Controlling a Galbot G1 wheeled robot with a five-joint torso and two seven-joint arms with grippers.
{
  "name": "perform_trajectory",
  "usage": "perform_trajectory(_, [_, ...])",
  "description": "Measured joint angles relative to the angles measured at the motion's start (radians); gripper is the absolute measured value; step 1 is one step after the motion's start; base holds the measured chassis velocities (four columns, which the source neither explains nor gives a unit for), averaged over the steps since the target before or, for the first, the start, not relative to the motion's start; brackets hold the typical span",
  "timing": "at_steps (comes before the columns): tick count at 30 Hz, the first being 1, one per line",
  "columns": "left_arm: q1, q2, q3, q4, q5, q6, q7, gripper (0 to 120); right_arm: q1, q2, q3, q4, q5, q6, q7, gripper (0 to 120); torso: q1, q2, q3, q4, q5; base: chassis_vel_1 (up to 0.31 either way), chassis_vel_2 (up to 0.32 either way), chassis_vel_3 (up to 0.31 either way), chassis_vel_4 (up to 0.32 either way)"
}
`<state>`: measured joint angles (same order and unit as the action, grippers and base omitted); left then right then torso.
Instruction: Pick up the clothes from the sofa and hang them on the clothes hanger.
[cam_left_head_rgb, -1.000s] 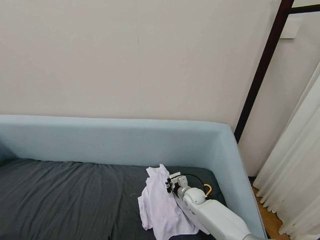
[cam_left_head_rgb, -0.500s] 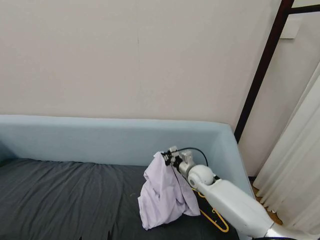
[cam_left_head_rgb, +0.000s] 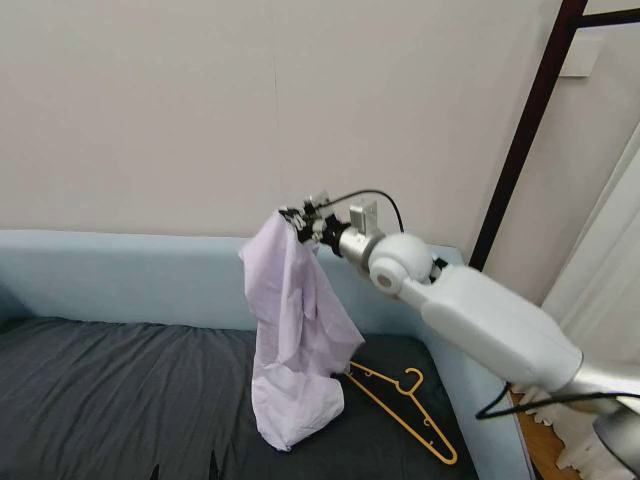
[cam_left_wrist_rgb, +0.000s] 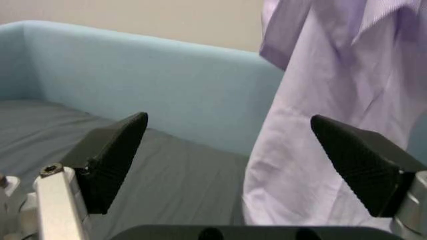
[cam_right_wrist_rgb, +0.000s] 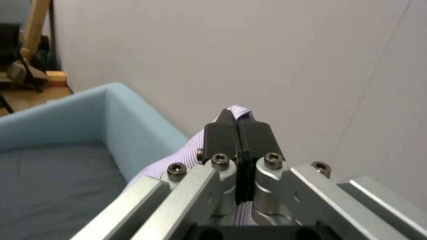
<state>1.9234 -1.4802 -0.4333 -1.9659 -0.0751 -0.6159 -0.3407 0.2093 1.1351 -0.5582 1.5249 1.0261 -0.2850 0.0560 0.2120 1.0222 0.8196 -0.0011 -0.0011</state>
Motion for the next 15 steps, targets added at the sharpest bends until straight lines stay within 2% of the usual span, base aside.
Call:
perform_trajectory(6, [0.006, -0.014, -0.004, -0.013, -0.016, -0.002, -0.005, 96, 0.129, 0.082, 0.016, -0.055, 0.085, 0.009, 0.009, 0, 0.000, 0.000, 0.000, 0.0001, -0.0001, 0.000, 0.000, 0.000, 0.000])
perform_trajectory(9, [0.009, -0.017, -0.004, -0.013, -0.017, -0.002, -0.006, 96, 0.148, 0.086, 0.039, -0.034, 0.129, 0.005, 0.029, 0, 0.000, 0.000, 0.000, 0.0003, -0.0002, 0.000, 0.000, 0.000, 0.000])
perform_trajectory(12, [0.012, -0.019, -0.005, -0.006, -0.018, -0.005, -0.009, 96, 0.112, 0.016, 0.074, 0.076, 0.235, -0.023, 0.082, 0, 0.000, 0.000, 0.000, 0.0001, -0.0002, 0.000, 0.000, 0.000, 0.000])
perform_trajectory(13, [0.012, -0.019, -0.005, -0.006, -0.018, -0.005, -0.009, 96, 0.112, 0.016, 0.074, 0.076, 0.235, -0.023, 0.082, 0, 0.000, 0.000, 0.000, 0.0001, -0.0002, 0.000, 0.000, 0.000, 0.000])
perform_trajectory(15, [0.015, -0.021, -0.005, -0.001, -0.017, -0.005, -0.010, 95, 0.018, -0.076, 0.106, 0.180, 0.303, -0.043, 0.112, 0, 0.000, 0.000, 0.000, -0.0003, 0.0006, 0.000, 0.000, 0.000, 0.000])
